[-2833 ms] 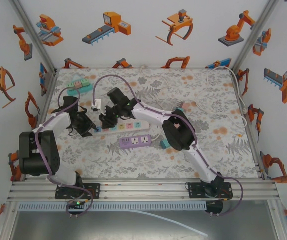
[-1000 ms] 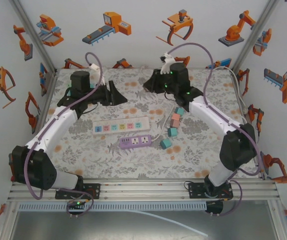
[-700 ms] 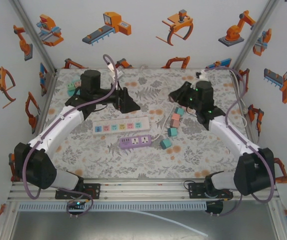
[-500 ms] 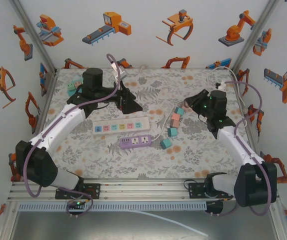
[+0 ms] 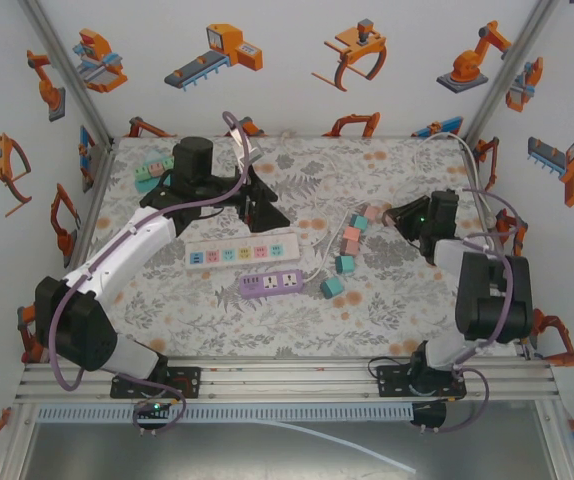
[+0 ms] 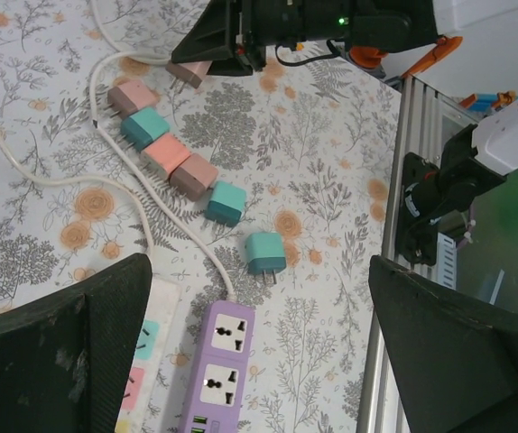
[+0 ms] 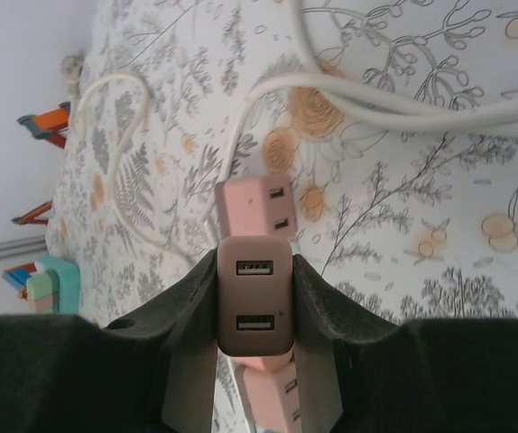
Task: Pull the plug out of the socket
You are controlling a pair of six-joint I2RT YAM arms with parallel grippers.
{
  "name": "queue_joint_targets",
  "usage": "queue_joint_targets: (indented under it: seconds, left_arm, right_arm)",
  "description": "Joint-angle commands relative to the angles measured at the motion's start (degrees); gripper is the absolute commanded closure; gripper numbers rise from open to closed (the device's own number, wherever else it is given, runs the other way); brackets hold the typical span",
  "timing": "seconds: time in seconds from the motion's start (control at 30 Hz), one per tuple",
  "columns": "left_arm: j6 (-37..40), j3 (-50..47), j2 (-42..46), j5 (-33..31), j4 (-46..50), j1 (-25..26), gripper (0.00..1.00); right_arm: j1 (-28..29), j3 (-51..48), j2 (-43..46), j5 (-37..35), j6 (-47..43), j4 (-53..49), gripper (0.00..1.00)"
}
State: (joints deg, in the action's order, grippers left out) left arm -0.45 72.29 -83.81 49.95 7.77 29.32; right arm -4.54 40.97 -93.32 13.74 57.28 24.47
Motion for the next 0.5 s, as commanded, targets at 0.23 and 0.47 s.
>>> queue_joint_targets:
  seconds: [0.23,0.47]
  left_arm:
    - [0.50,-2.00,4.06,-8.41,0.75,0.42,0.03]
    - [-0.25,0.14,2.41,-16.47,0.23,0.43,0.03]
  right_arm:
    - [-0.51,2.67,-8.37,-1.56,0.13,8.47,0.73]
    - [-0.49,3.39,-10.16,-2.73,0.23,6.09,0.46]
